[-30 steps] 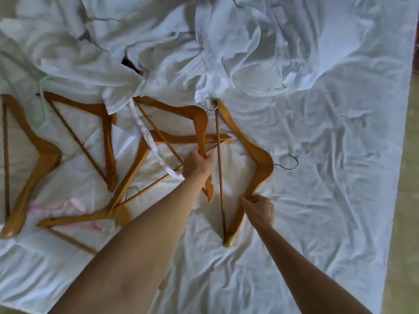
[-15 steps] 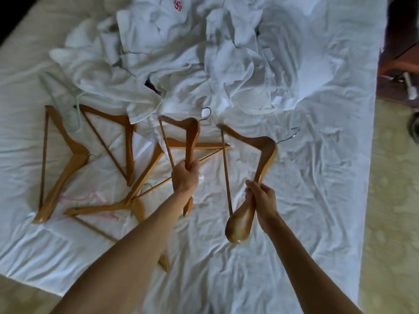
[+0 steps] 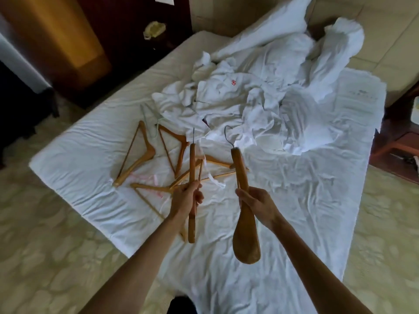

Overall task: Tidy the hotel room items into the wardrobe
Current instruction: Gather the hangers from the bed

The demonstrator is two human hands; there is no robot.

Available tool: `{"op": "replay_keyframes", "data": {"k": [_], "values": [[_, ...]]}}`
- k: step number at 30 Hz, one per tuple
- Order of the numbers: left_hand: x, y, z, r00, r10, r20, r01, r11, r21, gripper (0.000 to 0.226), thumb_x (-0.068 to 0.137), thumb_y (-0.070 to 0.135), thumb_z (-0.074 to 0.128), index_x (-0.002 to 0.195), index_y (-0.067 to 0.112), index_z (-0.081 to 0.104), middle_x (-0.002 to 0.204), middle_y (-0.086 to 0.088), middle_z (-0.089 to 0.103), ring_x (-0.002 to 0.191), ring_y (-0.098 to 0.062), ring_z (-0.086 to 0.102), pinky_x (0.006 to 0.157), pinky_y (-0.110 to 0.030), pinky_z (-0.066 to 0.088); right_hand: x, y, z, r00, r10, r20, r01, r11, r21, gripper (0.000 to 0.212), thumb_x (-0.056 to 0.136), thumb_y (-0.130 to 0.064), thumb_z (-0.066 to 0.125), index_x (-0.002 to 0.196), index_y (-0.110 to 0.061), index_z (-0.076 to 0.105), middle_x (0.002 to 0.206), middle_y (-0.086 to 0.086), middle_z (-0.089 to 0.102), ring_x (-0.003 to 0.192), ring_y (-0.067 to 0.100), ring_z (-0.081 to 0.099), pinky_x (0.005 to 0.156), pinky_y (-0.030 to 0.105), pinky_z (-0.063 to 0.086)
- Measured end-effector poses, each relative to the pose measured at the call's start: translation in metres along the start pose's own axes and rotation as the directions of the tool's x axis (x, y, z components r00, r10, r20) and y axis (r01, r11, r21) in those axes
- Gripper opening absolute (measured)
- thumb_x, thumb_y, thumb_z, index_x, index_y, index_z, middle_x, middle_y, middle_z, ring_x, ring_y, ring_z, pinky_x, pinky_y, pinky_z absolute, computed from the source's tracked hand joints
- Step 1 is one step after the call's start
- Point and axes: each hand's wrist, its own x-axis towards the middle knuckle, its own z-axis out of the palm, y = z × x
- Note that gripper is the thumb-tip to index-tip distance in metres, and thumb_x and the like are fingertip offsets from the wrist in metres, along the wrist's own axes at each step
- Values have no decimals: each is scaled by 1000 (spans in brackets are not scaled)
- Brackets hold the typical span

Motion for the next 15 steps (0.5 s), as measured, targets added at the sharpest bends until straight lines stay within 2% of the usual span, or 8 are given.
{"op": "replay_keyframes", "data": {"k": [2,4,8,11,15], "values": [[-27,4,-26,999,-25,-25,23,997,-73,28,100,26,58,90,3,71,64,-11,66,51,-16,57,52,-26,44,-13,-18,24,995,-33,90,38,998,-55,41,96,-37,63,69,-6,61,56,-6,54,52,7,51,55,18,42],[-51,6,-56,998,-21,-60,14,994,-109,31,99,28,59,91,2,72,67,-11,68,54,-16,60,55,-26,47,-21,-35,54,982,-70,175,88,991,-100,37,96,-37,63,72,-10,64,58,-7,58,53,5,54,55,15,43],[-84,7,-127,987,14,-163,-40,987,-158,28,98,28,62,88,4,72,71,-13,71,59,-17,62,56,-24,49,-25,-65,124,938,-133,320,185,973,-135,36,95,-42,64,73,-14,65,63,-3,61,58,10,58,61,24,47],[-105,1,-188,961,24,-276,-87,971,-221,24,98,24,63,83,6,70,67,-11,71,55,-16,60,55,-25,48,-26,-88,187,894,-146,424,215,970,-117,46,90,-50,66,75,-6,63,65,4,57,60,17,55,62,32,45],[-132,-8,-279,906,17,-424,-169,931,-323,24,98,20,62,86,0,67,63,-9,68,48,-13,58,50,-21,47,-32,-118,287,821,-174,544,305,939,-161,39,94,-44,63,74,-11,63,63,0,57,57,11,55,59,27,45]]}}
